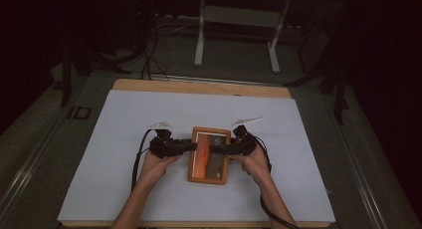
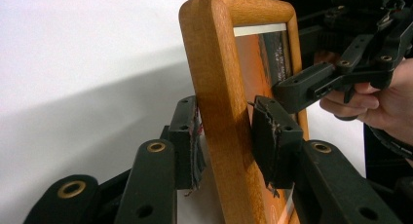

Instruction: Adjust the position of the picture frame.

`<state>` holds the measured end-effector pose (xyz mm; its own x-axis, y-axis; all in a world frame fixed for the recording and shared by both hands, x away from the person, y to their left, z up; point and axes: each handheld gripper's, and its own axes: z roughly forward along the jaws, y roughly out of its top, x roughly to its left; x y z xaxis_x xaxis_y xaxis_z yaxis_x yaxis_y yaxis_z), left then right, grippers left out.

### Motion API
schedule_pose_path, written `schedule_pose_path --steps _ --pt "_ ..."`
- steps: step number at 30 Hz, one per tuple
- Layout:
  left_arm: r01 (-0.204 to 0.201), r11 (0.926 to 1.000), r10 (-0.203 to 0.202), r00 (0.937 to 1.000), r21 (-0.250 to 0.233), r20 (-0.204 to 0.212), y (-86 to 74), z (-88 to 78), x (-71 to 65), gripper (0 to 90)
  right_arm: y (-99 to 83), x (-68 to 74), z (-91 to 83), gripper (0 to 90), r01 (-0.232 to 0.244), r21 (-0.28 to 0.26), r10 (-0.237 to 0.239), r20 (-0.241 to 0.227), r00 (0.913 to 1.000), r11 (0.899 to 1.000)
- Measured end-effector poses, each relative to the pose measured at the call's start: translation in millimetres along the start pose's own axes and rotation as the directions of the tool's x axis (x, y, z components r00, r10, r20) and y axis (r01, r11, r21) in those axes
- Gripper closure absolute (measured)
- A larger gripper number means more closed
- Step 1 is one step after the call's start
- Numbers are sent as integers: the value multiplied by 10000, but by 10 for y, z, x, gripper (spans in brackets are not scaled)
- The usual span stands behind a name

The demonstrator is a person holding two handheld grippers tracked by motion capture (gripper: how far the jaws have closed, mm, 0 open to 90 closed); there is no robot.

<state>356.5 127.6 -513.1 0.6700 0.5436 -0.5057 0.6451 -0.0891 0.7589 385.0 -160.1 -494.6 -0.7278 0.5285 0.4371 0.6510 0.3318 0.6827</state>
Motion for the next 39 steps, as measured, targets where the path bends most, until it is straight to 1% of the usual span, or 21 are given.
schedule_pose_path --steps 1,5,7,9,11,12,13,14,16,18,20,21,22,23,24,27,28,29,30,31,39 --pt "62 10000 -62 10000 13 23 -1 4 9 641 -22 -19 15 379 -198 26 198 42 9998 9998" --pt "493 9988 -494 9987 77 107 -11 32 69 639 -100 -37 27 355 -429 78 427 240 9988 9990" --pt "696 9975 -697 9976 157 54 -16 46 94 635 -133 -51 17 375 -513 -30 513 343 9981 9987" --pt "846 9962 -848 9964 228 95 -22 56 121 631 -159 -62 -3 389 -586 -74 589 507 9970 9983" --pt "880 9958 -883 9960 241 127 -22 62 132 631 -172 -66 -1 384 -577 -83 581 514 9970 9983" --pt "1047 9939 -1051 9944 355 96 -24 81 160 625 -201 -77 25 382 -521 182 513 396 9979 9985" --pt "1047 9939 -1051 9944 355 96 -24 81 160 623 -201 -77 25 382 -521 182 513 396 9979 9985" --pt "1230 9918 -1235 9923 360 116 -34 97 186 621 -214 -101 29 393 -705 155 699 405 9967 9974" --pt "1316 9905 -1321 9912 389 102 -34 102 191 620 -219 -111 30 397 -774 123 769 372 9963 9969" --pt "1574 9861 -1577 9875 540 10 -31 120 215 617 -233 -138 31 409 -986 59 983 373 9945 9951" --pt "1801 9808 -1792 9836 753 -178 -35 135 242 609 -239 -142 27 421 -979 117 971 582 9936 9951" --pt "1801 9808 -1792 9836 753 -178 -35 135 242 602 -243 -147 25 432 -1003 194 987 705 9926 9948" --pt "2050 9745 -2035 9787 912 -258 -57 154 281 595 -248 -151 23 441 -981 243 957 847 9918 9949" --pt "2144 9733 -2139 9767 816 -148 -72 159 298 591 -254 -156 23 448 -966 301 934 945 9911 9949" --pt "2075 9749 -2071 9782 804 -123 -76 159 301 592 -260 -164 18 452 -958 321 926 902 9916 9949" --pt "2037 9756 -2035 9790 821 -108 -73 161 302 588 -268 -167 12 454 -964 272 937 899 9915 9950" --pt "1880 9782 -1873 9822 881 -158 -64 163 300 583 -269 -158 12 453 -979 290 948 934 9911 9948" --pt "1880 9782 -1873 9822 881 -158 -64 163 300 577 -269 -158 12 453 -979 290 948 934 9911 9948" --pt "1704 9812 -1689 9853 907 -239 -52 168 287 577 -270 -155 12 452 -969 293 937 943 9911 9949" --pt "1639 9821 -1623 9864 931 -241 -45 172 287 570 -274 -145 9 452 -922 308 887 1002 9910 9953" --pt "1551 9825 -1552 9879 1034 -71 -20 201 308 571 -298 -118 -28 456 -704 383 654 1192 9907 9968"
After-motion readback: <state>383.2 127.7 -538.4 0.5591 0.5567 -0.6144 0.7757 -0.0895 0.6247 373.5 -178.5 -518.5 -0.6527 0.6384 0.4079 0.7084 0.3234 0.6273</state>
